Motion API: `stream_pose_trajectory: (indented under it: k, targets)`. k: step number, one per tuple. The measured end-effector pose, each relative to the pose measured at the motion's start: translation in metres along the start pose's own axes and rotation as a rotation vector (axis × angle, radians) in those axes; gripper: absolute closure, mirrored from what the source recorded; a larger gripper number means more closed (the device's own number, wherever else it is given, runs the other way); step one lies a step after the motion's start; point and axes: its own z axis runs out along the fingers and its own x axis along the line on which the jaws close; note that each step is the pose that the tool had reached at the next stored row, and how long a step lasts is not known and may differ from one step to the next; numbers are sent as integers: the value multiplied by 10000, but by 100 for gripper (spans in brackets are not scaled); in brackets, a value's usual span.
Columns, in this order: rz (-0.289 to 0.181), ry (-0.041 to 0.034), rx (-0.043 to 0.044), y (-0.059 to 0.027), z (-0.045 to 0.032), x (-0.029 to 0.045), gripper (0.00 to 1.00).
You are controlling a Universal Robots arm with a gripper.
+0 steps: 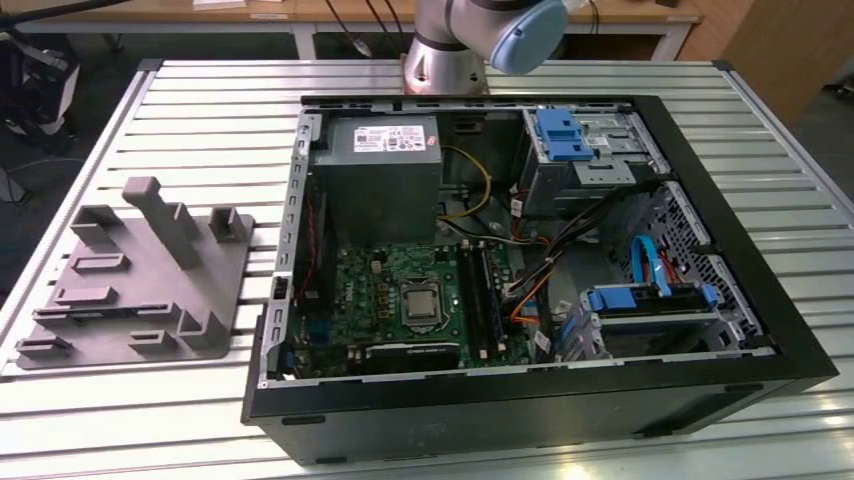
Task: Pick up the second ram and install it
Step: 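Reach for the second ram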
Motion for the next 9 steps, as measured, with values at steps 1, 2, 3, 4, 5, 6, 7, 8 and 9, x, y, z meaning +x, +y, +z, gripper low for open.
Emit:
stream_pose_trajectory:
  k: [1,2,3,4,5,6,7,8,9]
  targets:
    - [0,1,0,-1,9,3,90]
    - [1,1,0,-1,18,5,90]
    - [1,1,1,-1,27,7,90]
    - [0,1,0,-2,36,8,90]
    - [0,1,1,-2,45,9,90]
    - [1,1,0,-3,54,10,90]
    - [1,0,0,-3,62,11,90]
    - [1,2,1,-3,66,11,90]
    - [1,2,1,-3,66,12,90]
